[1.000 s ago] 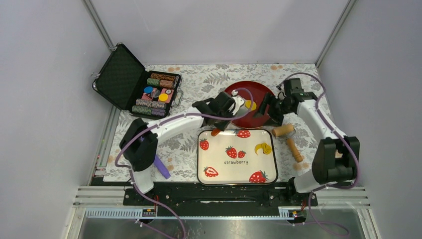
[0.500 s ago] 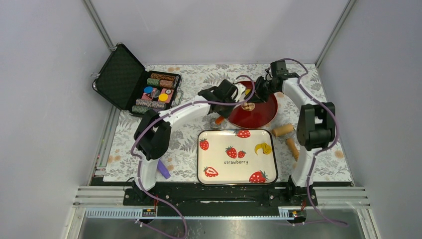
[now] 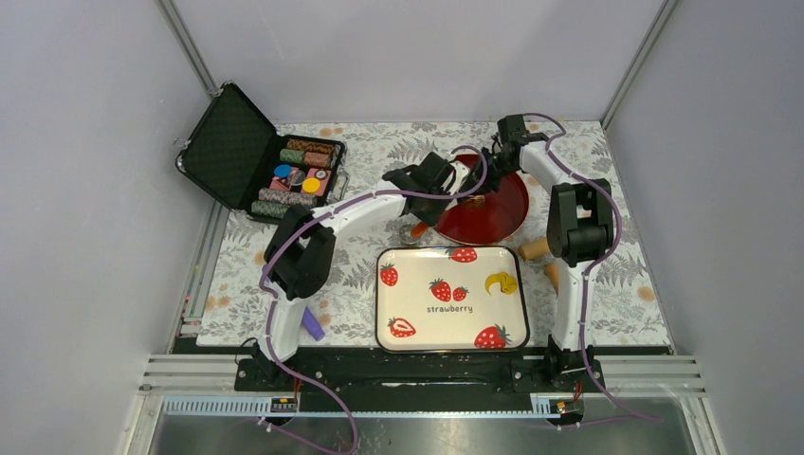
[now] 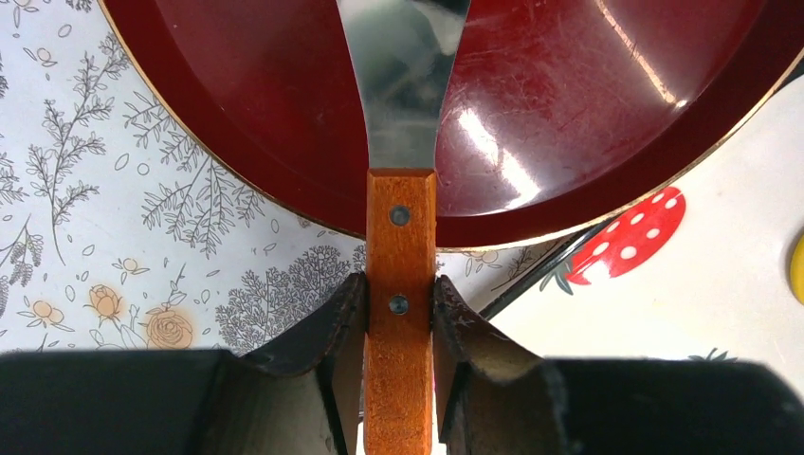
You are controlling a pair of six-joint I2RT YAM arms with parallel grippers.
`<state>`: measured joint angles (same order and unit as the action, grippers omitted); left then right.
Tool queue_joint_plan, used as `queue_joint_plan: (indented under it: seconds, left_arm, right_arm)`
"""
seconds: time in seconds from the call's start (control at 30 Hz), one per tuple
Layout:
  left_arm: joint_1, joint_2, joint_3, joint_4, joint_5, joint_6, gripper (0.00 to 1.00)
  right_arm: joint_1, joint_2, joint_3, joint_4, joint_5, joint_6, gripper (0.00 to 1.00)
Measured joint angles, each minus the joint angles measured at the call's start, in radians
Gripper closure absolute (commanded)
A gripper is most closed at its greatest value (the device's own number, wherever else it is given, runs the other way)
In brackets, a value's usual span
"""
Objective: Roll out the dumpling wrappers from the dough
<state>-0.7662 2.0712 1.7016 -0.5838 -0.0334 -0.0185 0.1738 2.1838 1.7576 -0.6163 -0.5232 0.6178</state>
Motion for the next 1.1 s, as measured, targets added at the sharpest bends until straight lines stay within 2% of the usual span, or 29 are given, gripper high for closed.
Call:
queue_joint_plan:
  seconds: [0.4, 1.1]
  left_arm:
    - [0.001, 0.008, 0.031, 0.001, 0.000, 0.000, 1.00]
    - [-0.011, 0.014, 0.037, -0.013, 0.002, 0.012, 1.00]
  right_arm:
    - [0.031, 0.026, 0.082, -0.127, 0.186, -0.102, 0.79]
    - [0.043, 0.094, 0.137, -0.208, 0.262, -0.146, 0.77]
